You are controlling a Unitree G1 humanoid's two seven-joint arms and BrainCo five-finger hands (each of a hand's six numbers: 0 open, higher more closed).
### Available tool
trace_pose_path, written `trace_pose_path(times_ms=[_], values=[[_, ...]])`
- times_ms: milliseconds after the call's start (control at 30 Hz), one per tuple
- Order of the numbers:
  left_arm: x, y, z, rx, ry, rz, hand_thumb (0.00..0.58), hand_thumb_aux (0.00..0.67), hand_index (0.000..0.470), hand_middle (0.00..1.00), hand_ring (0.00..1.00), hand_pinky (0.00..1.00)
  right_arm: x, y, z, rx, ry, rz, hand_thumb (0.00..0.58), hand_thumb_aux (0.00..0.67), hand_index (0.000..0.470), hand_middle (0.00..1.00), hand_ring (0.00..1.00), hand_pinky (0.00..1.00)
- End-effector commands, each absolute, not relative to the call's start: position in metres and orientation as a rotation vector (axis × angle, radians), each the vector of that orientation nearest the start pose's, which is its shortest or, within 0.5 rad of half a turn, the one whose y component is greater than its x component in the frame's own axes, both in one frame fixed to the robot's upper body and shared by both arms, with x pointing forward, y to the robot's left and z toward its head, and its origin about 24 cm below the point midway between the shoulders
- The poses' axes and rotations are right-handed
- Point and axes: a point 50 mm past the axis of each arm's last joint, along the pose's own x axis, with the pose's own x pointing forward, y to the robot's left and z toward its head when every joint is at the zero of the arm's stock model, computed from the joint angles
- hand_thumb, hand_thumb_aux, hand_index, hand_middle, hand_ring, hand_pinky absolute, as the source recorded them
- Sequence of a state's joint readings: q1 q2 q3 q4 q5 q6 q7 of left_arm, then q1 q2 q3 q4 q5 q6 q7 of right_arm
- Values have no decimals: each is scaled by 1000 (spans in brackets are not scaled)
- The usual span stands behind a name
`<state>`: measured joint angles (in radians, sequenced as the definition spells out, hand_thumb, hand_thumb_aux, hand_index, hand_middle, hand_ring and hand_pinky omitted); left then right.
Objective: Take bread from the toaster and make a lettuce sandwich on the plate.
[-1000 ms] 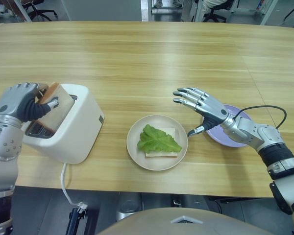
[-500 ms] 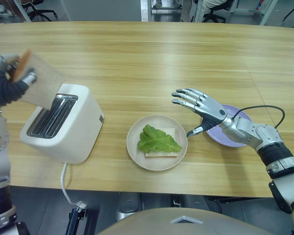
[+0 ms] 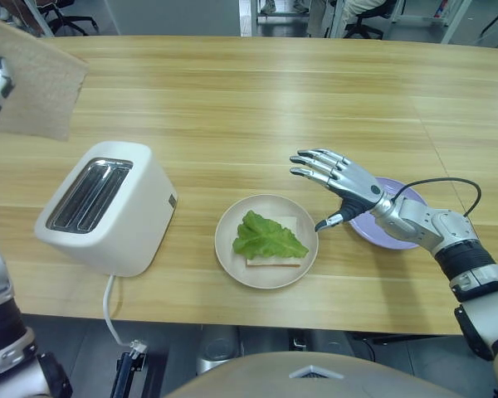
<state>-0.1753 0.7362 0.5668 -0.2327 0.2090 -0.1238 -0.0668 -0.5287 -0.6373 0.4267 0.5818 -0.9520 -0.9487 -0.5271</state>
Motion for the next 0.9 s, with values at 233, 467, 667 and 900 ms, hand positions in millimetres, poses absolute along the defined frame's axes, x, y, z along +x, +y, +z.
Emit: trace_pose_path(times_ms=[233, 467, 667, 900], values=[[265, 263, 255, 643, -650, 29, 580, 670, 460, 1000, 1000, 1000, 298, -172, 107, -1225, -954, 537, 0, 0, 0, 0, 0, 0], [301, 212, 228, 528, -561, -234, 580, 670, 460, 1000, 1000, 1000, 305, -211, 144, -1365, -974, 346, 0, 0, 0, 0, 0, 0], [318, 198, 192, 480, -427, -366, 580, 670, 460, 1000, 1000, 1000, 294, -264, 192, -1429, -996, 85, 0, 0, 0, 0, 0, 0], [323, 161, 143, 382, -224, -688, 580, 670, 460, 1000, 1000, 1000, 290, -267, 204, -1432, -1020, 31, 0, 0, 0, 0, 0, 0]])
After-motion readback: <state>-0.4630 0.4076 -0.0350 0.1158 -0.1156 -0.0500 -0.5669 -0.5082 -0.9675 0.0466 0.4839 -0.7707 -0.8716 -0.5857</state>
